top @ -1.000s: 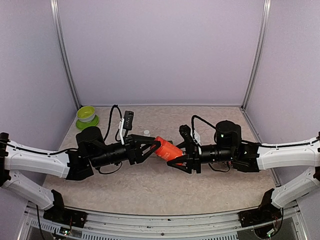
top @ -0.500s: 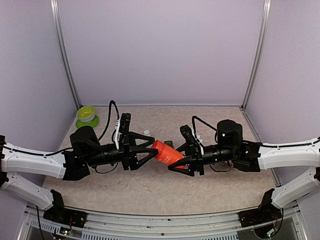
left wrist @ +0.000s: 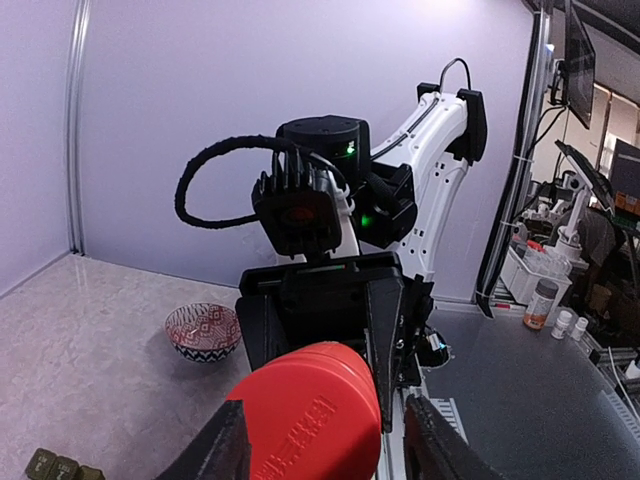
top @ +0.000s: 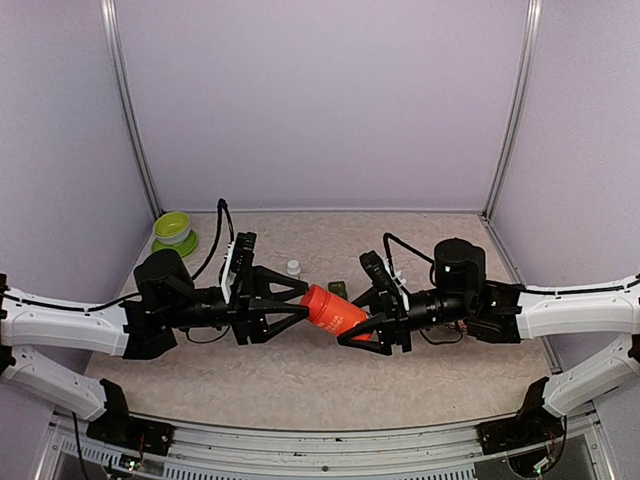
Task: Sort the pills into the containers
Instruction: Unscrew the lid of the pill bottle from the pill bottle.
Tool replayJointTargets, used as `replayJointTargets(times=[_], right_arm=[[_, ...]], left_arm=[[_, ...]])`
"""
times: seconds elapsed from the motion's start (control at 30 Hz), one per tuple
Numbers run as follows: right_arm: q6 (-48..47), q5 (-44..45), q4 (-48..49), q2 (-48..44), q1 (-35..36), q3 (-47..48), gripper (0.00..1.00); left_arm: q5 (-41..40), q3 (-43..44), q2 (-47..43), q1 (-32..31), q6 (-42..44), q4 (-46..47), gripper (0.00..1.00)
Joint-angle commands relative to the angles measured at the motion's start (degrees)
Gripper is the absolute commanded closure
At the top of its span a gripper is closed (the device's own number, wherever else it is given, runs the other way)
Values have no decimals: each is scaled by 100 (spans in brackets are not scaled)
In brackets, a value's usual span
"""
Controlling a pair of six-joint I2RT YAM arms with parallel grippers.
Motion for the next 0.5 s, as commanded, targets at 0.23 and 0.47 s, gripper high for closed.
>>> replayJointTargets(times=[0.23, 0.47], right_arm=[[-62, 45, 5, -66, 17, 271, 70], [-102, 76, -28, -88, 17, 333, 70]], left_arm=[[98, -28, 98, 22, -27, 317, 74], [136, -5, 120, 4, -49, 174, 32]])
